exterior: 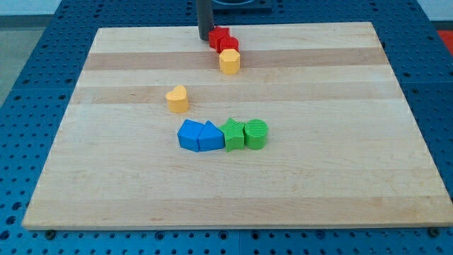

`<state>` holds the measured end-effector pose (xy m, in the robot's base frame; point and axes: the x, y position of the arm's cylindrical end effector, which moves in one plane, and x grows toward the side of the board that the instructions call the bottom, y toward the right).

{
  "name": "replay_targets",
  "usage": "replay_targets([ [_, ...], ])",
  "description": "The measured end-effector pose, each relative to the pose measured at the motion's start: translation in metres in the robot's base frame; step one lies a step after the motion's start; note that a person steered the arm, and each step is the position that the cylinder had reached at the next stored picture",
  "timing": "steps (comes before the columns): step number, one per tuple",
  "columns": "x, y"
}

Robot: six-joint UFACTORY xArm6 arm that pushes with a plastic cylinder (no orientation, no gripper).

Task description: Push the red star to the top center of the board

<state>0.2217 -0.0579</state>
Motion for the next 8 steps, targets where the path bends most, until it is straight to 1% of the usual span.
replay_targets([
  [3,-0.009,0.015],
  [8,-0.010,0.032],
])
